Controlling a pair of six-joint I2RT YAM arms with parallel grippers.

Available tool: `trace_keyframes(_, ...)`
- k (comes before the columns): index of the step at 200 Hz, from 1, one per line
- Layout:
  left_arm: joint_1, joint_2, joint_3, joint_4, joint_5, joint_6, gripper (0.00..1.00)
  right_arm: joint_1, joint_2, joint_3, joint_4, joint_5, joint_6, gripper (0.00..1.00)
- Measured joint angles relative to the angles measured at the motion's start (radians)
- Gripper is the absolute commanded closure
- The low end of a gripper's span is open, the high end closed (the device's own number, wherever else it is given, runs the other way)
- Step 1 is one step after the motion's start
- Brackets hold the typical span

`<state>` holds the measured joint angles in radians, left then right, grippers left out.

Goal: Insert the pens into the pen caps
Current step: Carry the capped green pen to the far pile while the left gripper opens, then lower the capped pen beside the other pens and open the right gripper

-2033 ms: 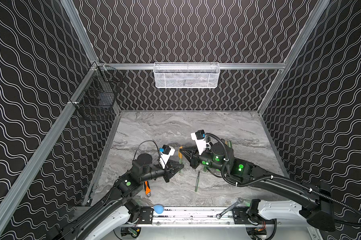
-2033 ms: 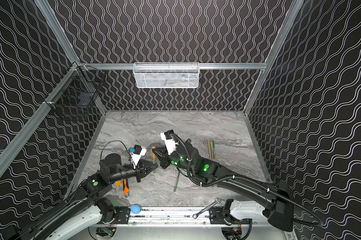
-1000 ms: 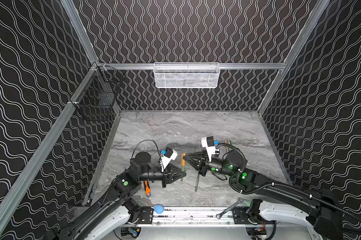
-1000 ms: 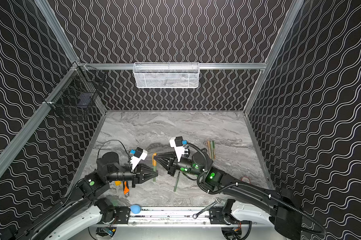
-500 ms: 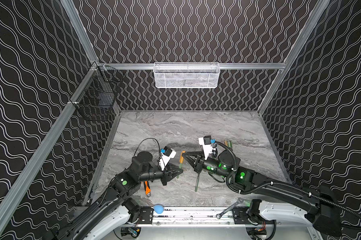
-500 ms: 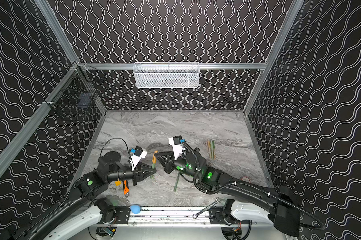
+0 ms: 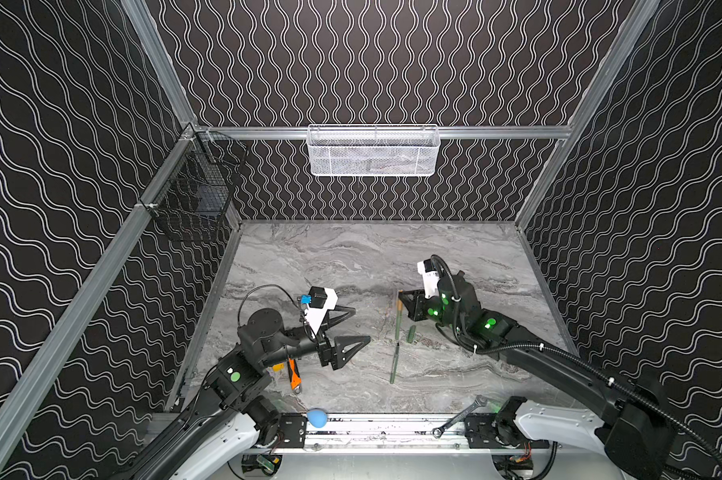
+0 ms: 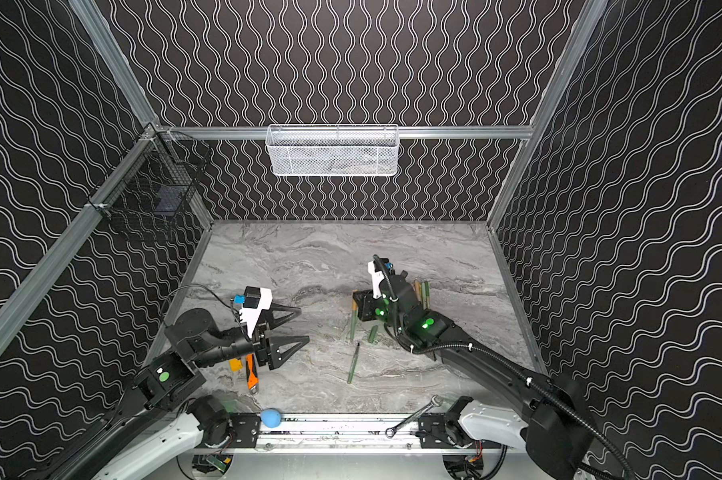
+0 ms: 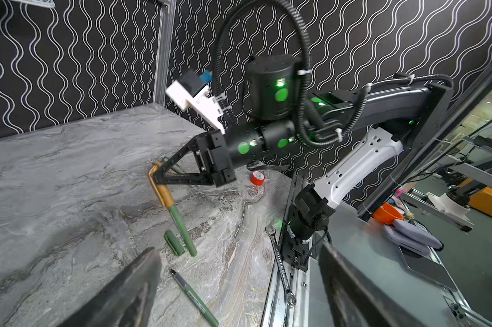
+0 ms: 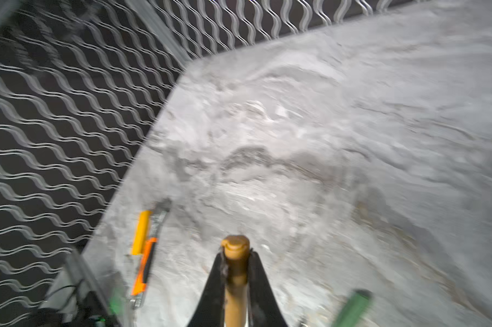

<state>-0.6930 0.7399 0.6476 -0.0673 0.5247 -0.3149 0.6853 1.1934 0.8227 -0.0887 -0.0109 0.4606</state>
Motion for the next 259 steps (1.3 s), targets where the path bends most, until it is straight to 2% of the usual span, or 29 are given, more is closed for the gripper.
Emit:
trace_keyframes(28,0.000,-0.006,0.014,-0.042,-0.022,0.000,0.01,-0.166,0.119,0.076,-0.150,0.018,-0.100,0.95)
trace_keyframes(63,0.000,-0.004,0.064,-0.137,-0.022,0.008,0.01,-0.277,0.312,0.234,-0.302,0.036,-0.240,0.92)
trace_keyframes(103,0.000,0.003,0.109,-0.254,-0.017,0.042,0.01,-0.312,0.597,0.447,-0.445,0.109,-0.355,0.91)
trace_keyframes(127,0.000,-0.015,0.125,-0.317,-0.021,0.064,0.01,-0.316,0.709,0.497,-0.523,0.167,-0.390,0.91)
trace_keyframes(209,0.000,-0.037,0.125,-0.377,-0.041,0.086,0.01,-0.367,0.812,0.571,-0.577,0.252,-0.427,0.88)
trace_keyframes(259,0.000,-0.041,0.125,-0.378,-0.045,0.086,0.01,-0.377,0.838,0.612,-0.576,0.270,-0.444,0.78)
